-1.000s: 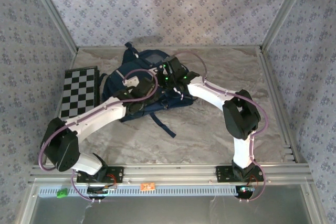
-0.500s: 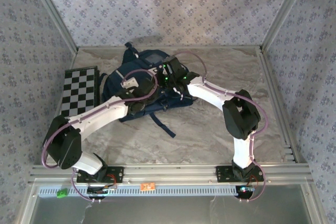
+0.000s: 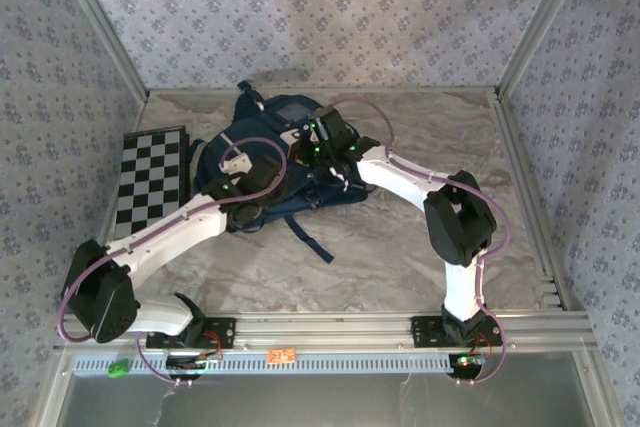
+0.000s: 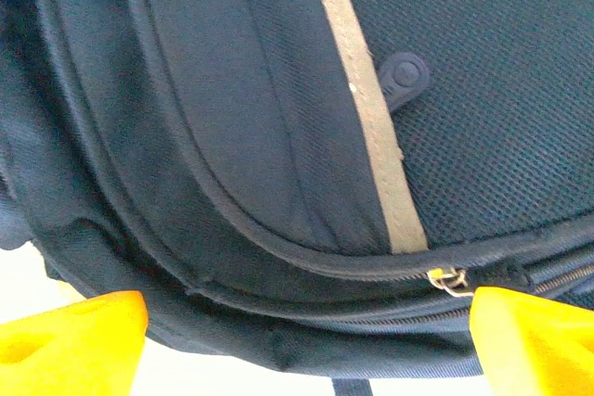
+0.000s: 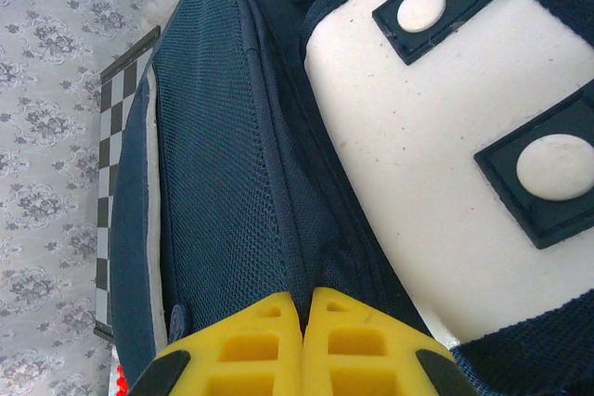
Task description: Pack books, pencil case, and school supplies into a backpack
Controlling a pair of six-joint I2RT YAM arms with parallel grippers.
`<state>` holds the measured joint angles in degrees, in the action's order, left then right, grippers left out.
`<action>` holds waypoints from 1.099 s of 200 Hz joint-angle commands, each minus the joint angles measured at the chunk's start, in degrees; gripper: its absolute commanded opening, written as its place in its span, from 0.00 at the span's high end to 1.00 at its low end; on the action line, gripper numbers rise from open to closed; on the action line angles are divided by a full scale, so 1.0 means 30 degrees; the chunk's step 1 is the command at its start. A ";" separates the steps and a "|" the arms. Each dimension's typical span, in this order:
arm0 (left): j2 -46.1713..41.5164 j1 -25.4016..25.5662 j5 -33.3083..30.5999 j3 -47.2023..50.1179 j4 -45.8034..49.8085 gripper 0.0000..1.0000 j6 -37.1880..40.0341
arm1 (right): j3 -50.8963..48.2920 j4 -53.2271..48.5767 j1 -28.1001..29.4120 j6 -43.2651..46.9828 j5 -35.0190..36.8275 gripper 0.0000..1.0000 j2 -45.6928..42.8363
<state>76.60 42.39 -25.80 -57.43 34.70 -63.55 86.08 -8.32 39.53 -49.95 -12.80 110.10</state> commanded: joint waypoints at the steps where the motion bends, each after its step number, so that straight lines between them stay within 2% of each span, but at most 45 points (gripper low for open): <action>1: 0.0057 -0.0044 0.1214 -0.1118 -0.0184 0.14 0.1083 | 0.0690 0.0451 0.0055 0.0157 0.0311 1.00 -0.0457; 49: 0.0454 -0.0040 0.2154 -0.1492 -0.0837 0.19 0.0272 | 0.0691 0.0385 0.0066 0.0157 0.0259 1.00 -0.0278; 66: 0.0559 -0.0039 0.2216 -0.1645 -0.0976 0.18 -0.0483 | 0.0610 0.0425 0.0066 0.0135 0.0281 1.00 -0.0300; 97: 0.1213 -0.0095 0.0786 -0.2003 -0.0162 0.17 -0.1947 | 0.0587 0.0669 0.0065 0.0004 0.0201 1.00 -0.0285; 129: 0.2438 -0.0359 0.1244 -0.2310 -0.0352 0.13 -0.2610 | 0.0633 0.0761 0.0062 -0.0038 0.0166 1.00 -0.0285; 167: 0.3430 -0.0424 0.0201 -0.2650 0.0646 0.14 -0.3233 | 0.0551 0.0976 -0.0061 -0.0110 0.0034 1.00 -0.0227; 192: 0.3665 -0.0368 -0.0674 -0.2532 0.1972 0.21 -0.3991 | 0.0573 0.1124 -0.0089 -0.0192 -0.0054 1.00 -0.0176; 220: 0.3098 -0.0361 -0.0961 -0.1804 0.1873 0.30 -0.3844 | 0.0624 0.1152 -0.0133 -0.0192 -0.0149 1.00 -0.0110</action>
<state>86.74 41.67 -24.58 -63.92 35.51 -73.58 86.08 -7.99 39.53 -49.98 -12.86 110.13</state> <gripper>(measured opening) 0.740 0.051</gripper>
